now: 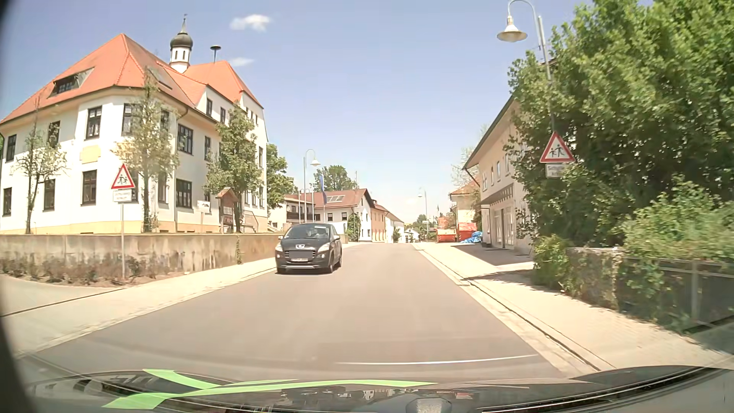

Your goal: Follow the waypoints while adhering to traffic rules and regulations

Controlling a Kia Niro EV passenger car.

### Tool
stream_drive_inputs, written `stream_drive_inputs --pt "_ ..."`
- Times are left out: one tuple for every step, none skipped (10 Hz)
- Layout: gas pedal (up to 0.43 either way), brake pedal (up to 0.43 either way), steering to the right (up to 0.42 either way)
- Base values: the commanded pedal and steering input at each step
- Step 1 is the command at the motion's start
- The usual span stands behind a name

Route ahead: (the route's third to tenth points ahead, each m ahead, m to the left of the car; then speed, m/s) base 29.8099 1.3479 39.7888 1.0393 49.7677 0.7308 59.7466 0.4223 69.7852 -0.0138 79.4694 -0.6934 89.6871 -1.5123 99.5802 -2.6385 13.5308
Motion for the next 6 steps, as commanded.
stream_drive_inputs --pt "0.209 0.000 -0.006" --pt "0.209 0.000 -0.006" --pt "0.209 0.000 -0.006" --pt "0.209 0.000 -0.006" --pt "0.209 0.000 -0.006" --pt "0.209 0.000 -0.006"
